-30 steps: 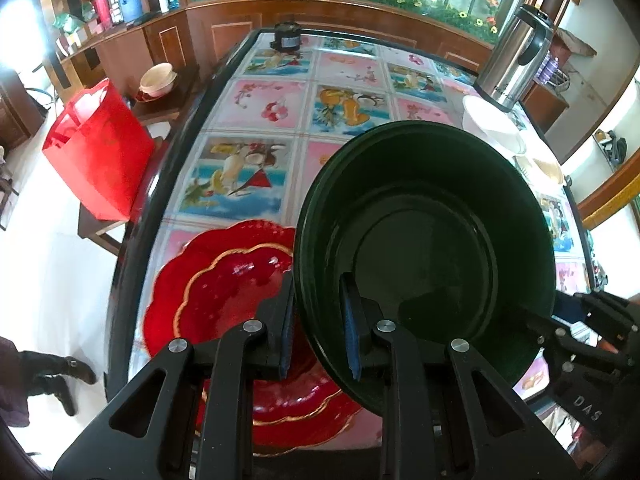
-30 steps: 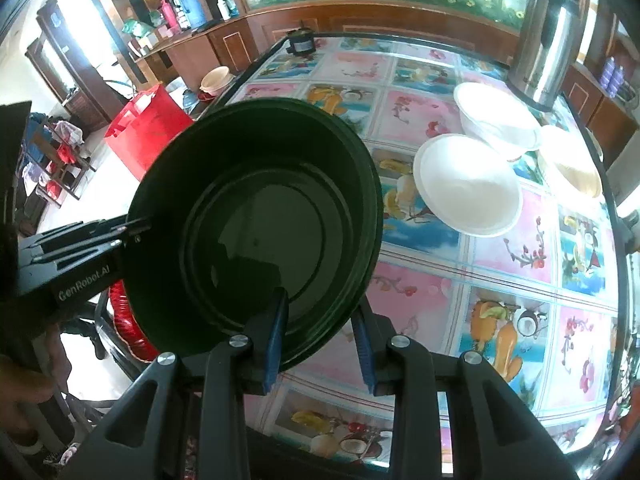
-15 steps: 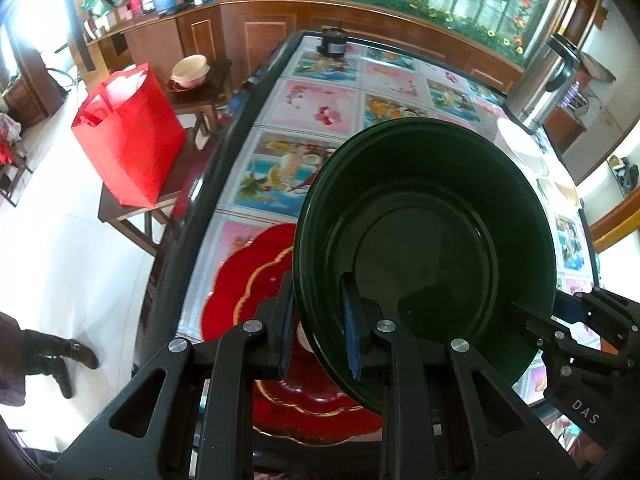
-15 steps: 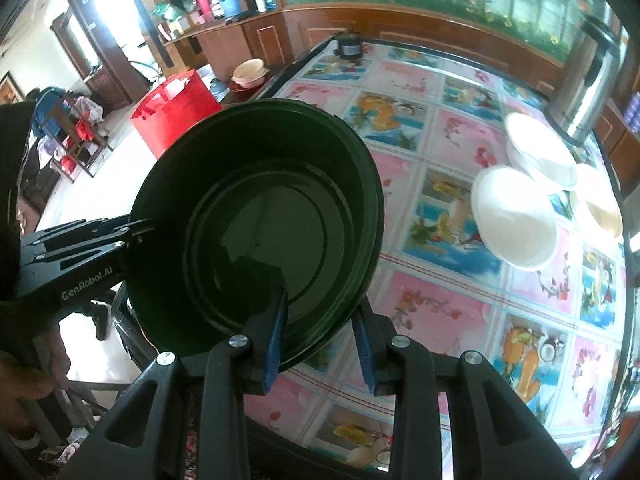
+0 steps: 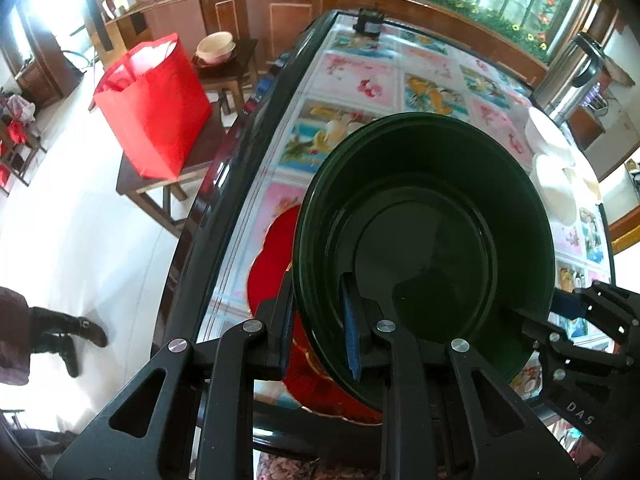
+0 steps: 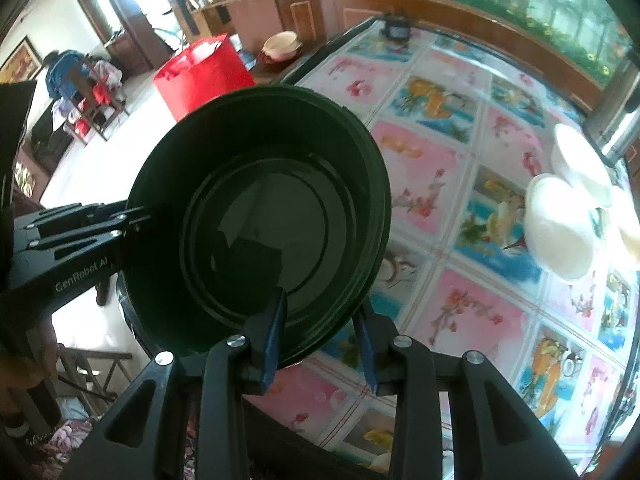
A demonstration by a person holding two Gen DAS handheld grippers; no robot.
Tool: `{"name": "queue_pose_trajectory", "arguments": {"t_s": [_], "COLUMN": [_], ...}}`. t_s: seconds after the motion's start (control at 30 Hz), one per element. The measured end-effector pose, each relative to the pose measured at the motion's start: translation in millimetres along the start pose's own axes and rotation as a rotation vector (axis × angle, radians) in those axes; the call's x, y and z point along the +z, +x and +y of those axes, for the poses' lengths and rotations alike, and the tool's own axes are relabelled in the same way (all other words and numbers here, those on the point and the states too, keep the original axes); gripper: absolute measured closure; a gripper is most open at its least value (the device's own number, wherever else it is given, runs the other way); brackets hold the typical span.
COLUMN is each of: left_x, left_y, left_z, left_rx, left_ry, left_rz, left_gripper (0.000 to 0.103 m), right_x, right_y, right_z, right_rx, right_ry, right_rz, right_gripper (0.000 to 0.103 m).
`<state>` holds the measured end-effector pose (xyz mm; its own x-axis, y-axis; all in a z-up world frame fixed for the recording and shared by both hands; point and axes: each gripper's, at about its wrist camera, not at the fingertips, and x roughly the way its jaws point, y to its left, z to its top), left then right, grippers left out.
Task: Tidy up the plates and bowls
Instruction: 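Lift the green basin and carry it over the stacked red plates, then lower the green basin onto the red plates and open both grippers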
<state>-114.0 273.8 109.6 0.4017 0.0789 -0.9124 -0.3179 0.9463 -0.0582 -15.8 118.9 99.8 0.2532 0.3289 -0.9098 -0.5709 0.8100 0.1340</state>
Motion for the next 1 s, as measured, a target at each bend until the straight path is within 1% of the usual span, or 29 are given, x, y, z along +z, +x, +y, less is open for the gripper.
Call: {"name": "queue_pose_trajectory", "arguments": {"t_s": [0.03,0.33,0.5,0.6,0.7,0.87,1.0], "left_x": [-2,-17,-21,-22,-21,-17,-17], "left_y": [2,22,33,35,37,37,39], "left_z": [1,3,6,7,10,12,13], "left_rx": [0.005,0.025,0.035,0.042,0.042,0.051,0.063], "left_ry": [-0.001,-0.006,-0.019,-0.014,-0.032,-0.042,-0.041], "left_rz": [0.003,0.047,0.063,0.061,0.057,0.045,0.041], "left_gripper": [0.082,0.082,0.082,0.082,0.082,0.082,0.082], "right_x": [-2,-10,-12,-11,-10,-3,0], "right_y": [4,25,31,31,33,38,46], "right_z": [2,7,9,10,10,13,13], "right_rx": [0.004,0.011,0.030,0.035,0.044,0.030,0.026], "right_ry": [-0.004,-0.029,-0.026,-0.029,-0.022,-0.045,-0.051], "right_rz": [0.012,0.086,0.096,0.096,0.093,0.092,0.111], "right_gripper": [0.068,0.067,0.066,0.064,0.064,0.064,0.064]}}
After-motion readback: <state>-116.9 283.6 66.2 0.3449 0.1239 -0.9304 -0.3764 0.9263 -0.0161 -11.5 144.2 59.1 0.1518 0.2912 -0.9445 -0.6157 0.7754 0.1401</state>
